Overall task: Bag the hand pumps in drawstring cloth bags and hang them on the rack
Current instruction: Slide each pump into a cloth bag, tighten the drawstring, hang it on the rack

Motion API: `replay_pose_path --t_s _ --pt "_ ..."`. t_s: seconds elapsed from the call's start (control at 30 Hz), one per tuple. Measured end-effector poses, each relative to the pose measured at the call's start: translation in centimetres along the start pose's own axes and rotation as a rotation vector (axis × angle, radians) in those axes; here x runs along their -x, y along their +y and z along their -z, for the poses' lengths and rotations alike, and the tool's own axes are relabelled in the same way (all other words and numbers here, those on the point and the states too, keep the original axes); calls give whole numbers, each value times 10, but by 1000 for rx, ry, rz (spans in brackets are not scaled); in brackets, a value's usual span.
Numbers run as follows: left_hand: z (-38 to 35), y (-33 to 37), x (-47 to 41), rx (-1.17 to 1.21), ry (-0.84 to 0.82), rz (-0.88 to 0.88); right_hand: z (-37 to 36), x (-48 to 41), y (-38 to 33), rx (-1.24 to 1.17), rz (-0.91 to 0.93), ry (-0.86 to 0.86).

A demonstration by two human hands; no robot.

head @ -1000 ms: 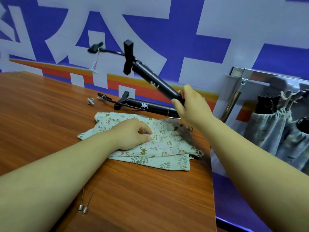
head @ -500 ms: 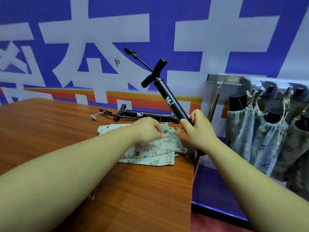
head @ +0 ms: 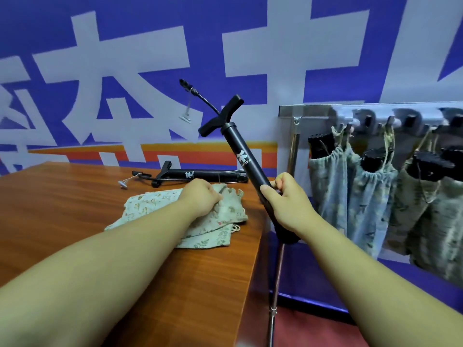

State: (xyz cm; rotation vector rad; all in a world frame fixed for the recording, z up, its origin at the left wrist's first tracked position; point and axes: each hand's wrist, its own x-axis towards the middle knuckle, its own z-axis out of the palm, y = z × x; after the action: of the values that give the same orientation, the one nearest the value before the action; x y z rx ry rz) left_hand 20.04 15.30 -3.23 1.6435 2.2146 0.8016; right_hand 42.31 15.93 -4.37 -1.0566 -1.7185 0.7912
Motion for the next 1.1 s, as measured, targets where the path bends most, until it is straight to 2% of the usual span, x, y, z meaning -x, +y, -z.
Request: replay_pose_path --t_s 0.17,0.43,0.53,0.7,0.83,0.97,1.1 --pt "43 25 12 268 86 -22 12 8 -13 -137 -21 7" --pt "115 91 38 331 239 -198 64 15 -55 -285 54 31" --pt "129 125 58 393 235 -250 92 23 -73 -303 82 68" --pt "126 186 95 578 100 -332 148 48 -92 -271 109 165" --pt "96 235 128 674 -99 -354 200 78 -89 -233 118 260" --pt "53 266 161 563 -321 -346 256 113 -69 -173 119 315" --pt "0 282 182 427 -505 -331 306 144 -36 -204 68 274"
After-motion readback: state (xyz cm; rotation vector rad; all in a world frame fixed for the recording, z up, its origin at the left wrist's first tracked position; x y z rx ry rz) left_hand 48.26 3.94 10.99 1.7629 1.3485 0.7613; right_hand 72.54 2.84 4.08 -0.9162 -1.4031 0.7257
